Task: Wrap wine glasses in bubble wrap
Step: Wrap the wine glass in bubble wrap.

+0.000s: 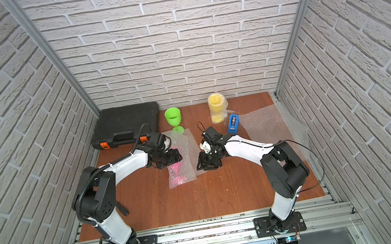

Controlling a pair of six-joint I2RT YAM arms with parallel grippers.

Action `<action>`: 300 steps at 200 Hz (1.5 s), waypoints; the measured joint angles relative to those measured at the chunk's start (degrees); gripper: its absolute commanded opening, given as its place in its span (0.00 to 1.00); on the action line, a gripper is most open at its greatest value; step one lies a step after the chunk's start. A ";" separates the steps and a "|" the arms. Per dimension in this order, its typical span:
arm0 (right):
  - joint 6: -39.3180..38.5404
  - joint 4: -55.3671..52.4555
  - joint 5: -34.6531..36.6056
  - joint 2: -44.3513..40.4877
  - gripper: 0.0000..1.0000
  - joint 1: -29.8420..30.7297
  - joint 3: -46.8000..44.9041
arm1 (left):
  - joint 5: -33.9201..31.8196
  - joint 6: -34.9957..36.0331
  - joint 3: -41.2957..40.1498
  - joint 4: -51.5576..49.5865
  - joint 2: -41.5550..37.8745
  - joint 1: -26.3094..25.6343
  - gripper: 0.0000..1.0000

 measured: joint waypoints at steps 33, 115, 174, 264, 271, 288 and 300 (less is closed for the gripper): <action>1.05 0.72 -2.82 0.31 0.41 3.52 1.14 | 2.99 -0.52 -1.44 1.92 -0.57 1.27 0.80; 5.05 6.95 -0.68 13.88 0.06 5.73 4.46 | 7.41 -1.03 -1.62 2.23 -1.49 1.88 0.76; 6.60 11.21 -0.83 16.94 0.18 6.32 4.85 | 5.09 -0.46 -0.24 0.52 -0.09 0.50 0.77; -1.57 -2.10 6.60 5.51 0.47 -2.08 5.44 | -3.80 3.78 10.54 -10.56 5.70 -5.25 0.77; -2.32 -2.62 6.91 5.46 0.48 -3.32 5.62 | -4.09 4.00 10.97 -11.02 5.95 -5.46 0.77; -4.46 -4.04 7.52 6.14 0.52 -6.36 5.73 | -4.61 4.24 11.69 -11.72 6.23 -5.95 0.77; -5.73 -4.81 8.07 7.39 0.54 -7.98 5.75 | -4.81 4.44 11.80 -11.96 6.32 -6.19 0.77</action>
